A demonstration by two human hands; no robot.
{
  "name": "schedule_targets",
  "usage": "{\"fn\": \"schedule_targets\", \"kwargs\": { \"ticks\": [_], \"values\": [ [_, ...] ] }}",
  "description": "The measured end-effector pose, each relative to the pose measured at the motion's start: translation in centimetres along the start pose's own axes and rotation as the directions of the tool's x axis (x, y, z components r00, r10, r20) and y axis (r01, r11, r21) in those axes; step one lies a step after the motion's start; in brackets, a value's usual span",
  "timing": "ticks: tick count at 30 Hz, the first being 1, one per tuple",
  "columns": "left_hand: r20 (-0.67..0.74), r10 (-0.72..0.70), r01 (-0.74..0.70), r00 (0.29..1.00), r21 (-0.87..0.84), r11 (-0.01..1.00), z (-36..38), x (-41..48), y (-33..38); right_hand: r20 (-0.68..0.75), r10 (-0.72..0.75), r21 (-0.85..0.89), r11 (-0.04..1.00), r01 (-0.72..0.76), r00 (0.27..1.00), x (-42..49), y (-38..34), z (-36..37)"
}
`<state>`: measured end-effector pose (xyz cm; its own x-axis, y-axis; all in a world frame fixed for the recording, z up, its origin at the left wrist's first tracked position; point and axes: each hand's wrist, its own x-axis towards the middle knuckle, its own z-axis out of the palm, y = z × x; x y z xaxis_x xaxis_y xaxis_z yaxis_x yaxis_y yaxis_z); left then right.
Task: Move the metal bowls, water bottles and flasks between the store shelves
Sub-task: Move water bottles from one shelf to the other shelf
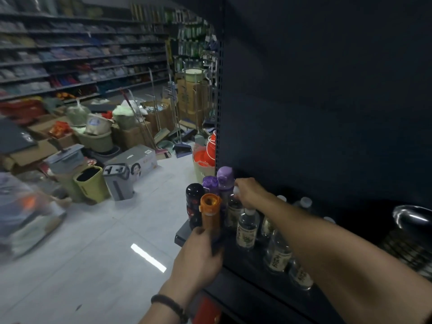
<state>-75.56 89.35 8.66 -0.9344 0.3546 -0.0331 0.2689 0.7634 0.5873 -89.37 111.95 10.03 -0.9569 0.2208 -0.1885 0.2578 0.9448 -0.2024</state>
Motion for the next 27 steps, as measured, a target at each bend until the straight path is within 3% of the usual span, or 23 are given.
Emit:
{"fn": "schedule_targets", "kwargs": {
  "ticks": [9, 17, 20, 23, 27],
  "values": [
    [-0.074, 0.097, -0.104, 0.992, -0.084, 0.991, -2.0, -0.3, 2.3, -0.233, -0.252, 0.09, 0.956, 0.279, 0.939, -9.4, 1.4, -13.7],
    [-0.243, 0.262, -0.314, 0.934, -0.208, 0.927, -2.9, 0.4, 9.8, -0.319, -0.188, 0.119, 0.964, 0.236, 0.929, -21.9, 6.2, -23.6],
    [-0.177, 0.386, -0.419, 0.905, -0.229, 0.878, -2.1, -1.3, 13.0, -0.329, -0.108, 0.19, 0.965, 0.178, 0.938, -26.6, 9.4, -23.6],
    [-0.026, 0.514, -0.51, 0.858, -0.165, 0.844, -0.1, -3.5, 16.0, -0.31, -0.046, 0.203, 0.973, 0.114, 0.95, -31.5, 13.1, -22.1],
    [0.132, 0.566, -0.552, 0.814, -0.128, 0.824, 3.9, -7.0, 21.2, -0.255, 0.028, 0.208, 0.978, 0.026, 0.967, -38.4, 18.8, -19.6]
  ]
}}
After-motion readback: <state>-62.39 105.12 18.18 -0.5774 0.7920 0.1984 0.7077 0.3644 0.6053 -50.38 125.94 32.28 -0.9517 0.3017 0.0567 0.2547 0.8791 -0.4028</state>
